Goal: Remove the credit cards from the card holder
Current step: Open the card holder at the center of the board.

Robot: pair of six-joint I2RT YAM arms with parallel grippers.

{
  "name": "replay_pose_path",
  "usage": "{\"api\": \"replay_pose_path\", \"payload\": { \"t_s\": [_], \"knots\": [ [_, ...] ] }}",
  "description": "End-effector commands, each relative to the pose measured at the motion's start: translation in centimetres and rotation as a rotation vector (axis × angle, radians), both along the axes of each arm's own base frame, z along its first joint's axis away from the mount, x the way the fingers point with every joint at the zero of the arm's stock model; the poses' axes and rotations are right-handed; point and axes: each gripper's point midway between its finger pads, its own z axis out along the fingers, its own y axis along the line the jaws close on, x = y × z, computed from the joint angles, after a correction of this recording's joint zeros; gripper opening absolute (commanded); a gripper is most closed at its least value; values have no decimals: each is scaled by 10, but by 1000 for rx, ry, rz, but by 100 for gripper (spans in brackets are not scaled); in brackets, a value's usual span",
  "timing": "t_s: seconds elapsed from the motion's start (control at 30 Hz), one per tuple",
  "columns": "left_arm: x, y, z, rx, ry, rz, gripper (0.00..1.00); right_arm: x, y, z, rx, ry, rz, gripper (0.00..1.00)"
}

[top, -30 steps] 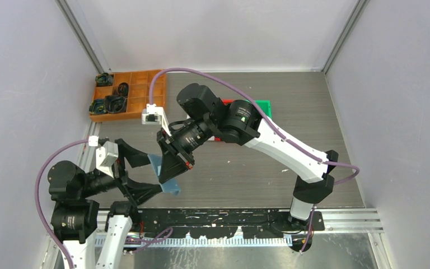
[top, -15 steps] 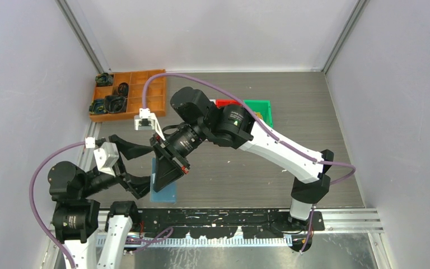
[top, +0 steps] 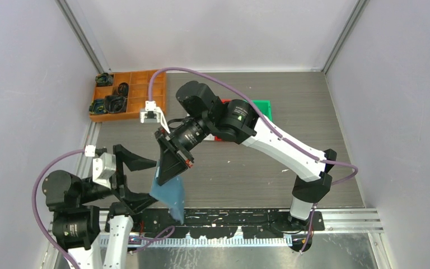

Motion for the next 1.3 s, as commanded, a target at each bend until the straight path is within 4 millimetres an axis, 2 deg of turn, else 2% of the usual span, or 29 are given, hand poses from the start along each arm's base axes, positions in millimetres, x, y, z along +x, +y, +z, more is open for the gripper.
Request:
{"api": "replay_pose_path", "payload": {
  "t_s": [0.0, 0.07, 0.2, 0.4, 0.47, 0.6, 0.77, 0.97, 1.27],
  "knots": [
    [-24, -4, 5, 26, -64, -36, 99, -1, -15, 36, 114, -42, 1, 1],
    [-21, -4, 5, 27, -76, -5, 100, -2, -12, 36, 113, -20, 10, 1],
    [0, 1, 13, 12, -115, 96, 100, -7, -5, 34, 110, 0, 31, 1],
    [29, 9, 36, -53, -206, 202, 100, -16, 4, 34, 108, 21, 63, 1],
    [28, 8, 39, -61, -195, 185, 99, -15, 5, 35, 105, 23, 58, 1],
    [17, 4, 30, -55, -131, 122, 96, -9, 1, 34, 101, -25, 24, 1],
    [3, 0, 24, -37, -85, 77, 97, 13, -11, 37, 95, -51, -61, 1],
    [-2, 0, 11, 32, -143, 40, 92, 15, -32, 36, 81, -84, -79, 1],
    [21, 7, -6, 73, -145, 38, 84, 28, -44, 18, 13, -134, -147, 1]
  ]
}}
